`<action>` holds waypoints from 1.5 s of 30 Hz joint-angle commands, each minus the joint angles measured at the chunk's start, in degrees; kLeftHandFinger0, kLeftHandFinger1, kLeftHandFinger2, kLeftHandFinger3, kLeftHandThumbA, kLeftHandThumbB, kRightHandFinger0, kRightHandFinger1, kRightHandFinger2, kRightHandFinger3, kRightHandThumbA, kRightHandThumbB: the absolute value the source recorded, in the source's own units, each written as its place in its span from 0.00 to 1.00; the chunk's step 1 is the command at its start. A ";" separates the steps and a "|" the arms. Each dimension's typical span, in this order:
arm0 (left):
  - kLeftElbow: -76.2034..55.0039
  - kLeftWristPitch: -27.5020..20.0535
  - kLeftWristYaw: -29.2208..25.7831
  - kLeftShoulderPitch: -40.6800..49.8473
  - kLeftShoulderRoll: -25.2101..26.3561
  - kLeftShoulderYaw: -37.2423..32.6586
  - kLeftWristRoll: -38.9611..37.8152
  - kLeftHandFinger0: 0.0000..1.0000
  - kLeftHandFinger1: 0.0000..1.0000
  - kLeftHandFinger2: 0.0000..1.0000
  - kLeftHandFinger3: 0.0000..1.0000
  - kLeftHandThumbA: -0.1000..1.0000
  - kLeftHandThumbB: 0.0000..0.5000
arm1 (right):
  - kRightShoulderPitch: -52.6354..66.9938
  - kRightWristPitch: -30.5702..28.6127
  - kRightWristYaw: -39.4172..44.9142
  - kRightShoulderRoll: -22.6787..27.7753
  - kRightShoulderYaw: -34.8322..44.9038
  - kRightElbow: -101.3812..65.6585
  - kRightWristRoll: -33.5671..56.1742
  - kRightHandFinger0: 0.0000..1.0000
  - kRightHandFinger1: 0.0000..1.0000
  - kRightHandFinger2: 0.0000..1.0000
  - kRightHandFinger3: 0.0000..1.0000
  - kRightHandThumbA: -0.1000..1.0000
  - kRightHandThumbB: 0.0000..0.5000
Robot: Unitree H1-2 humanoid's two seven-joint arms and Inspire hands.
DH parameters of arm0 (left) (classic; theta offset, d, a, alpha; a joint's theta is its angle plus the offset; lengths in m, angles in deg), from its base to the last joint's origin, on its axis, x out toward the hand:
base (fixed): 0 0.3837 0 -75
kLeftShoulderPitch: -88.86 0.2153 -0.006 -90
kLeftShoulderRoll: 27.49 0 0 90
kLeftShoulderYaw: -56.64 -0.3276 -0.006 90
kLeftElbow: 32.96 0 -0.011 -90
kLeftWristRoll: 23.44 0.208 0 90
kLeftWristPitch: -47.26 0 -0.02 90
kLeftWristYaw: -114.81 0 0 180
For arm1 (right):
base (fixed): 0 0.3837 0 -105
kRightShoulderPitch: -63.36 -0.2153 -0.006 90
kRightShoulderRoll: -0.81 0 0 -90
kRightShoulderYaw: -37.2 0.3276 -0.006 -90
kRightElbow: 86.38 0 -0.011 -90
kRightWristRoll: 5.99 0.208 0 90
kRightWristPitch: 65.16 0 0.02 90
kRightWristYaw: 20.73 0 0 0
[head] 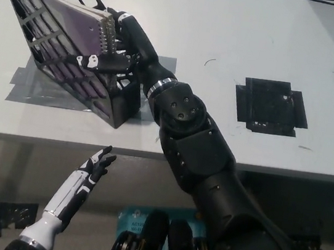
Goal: A shelf with a book inside it is placed on the center of the desk infront of the robot. The robot uses its right hand to grab the book, take it out and hand it to a person.
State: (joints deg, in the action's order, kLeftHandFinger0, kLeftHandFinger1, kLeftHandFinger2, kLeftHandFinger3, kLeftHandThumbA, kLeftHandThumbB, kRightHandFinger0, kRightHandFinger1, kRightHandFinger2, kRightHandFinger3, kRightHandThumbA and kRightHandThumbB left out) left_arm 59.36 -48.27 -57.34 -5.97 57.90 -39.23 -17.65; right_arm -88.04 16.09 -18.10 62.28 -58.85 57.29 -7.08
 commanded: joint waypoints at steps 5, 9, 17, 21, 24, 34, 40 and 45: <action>-0.91 -1.19 1.07 -0.56 0.85 0.08 -0.68 1.00 1.00 0.98 1.00 1.00 0.48 | -1.10 1.00 -1.59 -3.42 6.99 -8.64 7.28 0.00 0.00 0.02 0.03 1.00 0.14; -1.04 -0.93 1.77 -0.79 1.00 0.02 -1.52 1.00 1.00 1.00 1.00 1.00 0.40 | -1.13 6.10 -1.33 -5.65 12.42 -18.18 14.51 0.00 0.00 0.00 0.00 1.00 0.20; -0.46 -1.74 1.99 -0.99 1.38 -0.13 -1.34 1.00 1.00 1.00 1.00 1.00 0.37 | -1.45 16.98 -2.43 -7.72 18.31 -31.63 23.65 0.00 0.00 0.00 0.00 1.00 0.20; -0.67 -0.67 2.54 -0.99 1.25 0.04 -2.29 1.00 1.00 1.00 1.00 0.99 0.37 | -1.54 20.43 -3.78 -8.03 20.28 -35.42 26.18 0.00 0.00 0.00 0.00 1.00 0.22; -0.70 -1.28 2.52 -0.95 1.29 -0.06 -1.92 1.00 1.00 1.00 1.00 0.99 0.33 | -1.63 21.27 -4.45 -8.07 20.93 -36.69 26.66 0.00 0.00 0.00 0.00 1.00 0.23; -1.06 -0.49 2.61 -0.79 1.02 0.04 -1.81 1.00 1.00 1.00 1.00 1.00 0.37 | -4.57 22.81 -8.48 -8.02 28.86 -40.23 38.17 0.00 0.00 0.00 0.00 1.00 0.07; -0.12 -1.97 2.48 -0.19 0.79 0.16 -2.31 1.00 0.99 0.99 1.00 1.00 0.44 | -5.71 24.99 -12.07 -6.33 34.89 -41.40 45.54 0.00 0.00 0.00 0.00 1.00 0.05; -0.03 -2.89 1.43 -0.06 0.89 0.00 -0.46 1.00 0.97 0.95 1.00 1.00 0.38 | -5.37 27.72 -15.10 -3.78 39.23 -43.95 50.34 0.00 0.00 0.00 0.00 1.00 0.02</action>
State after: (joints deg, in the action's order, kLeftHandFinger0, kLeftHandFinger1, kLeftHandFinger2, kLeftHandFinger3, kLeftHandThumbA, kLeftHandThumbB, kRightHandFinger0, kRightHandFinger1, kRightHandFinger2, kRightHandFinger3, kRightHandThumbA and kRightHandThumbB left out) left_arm 59.70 -48.26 -55.99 -6.01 58.08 -39.23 -18.56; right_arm -85.23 40.91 -28.39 57.28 -24.77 21.40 26.82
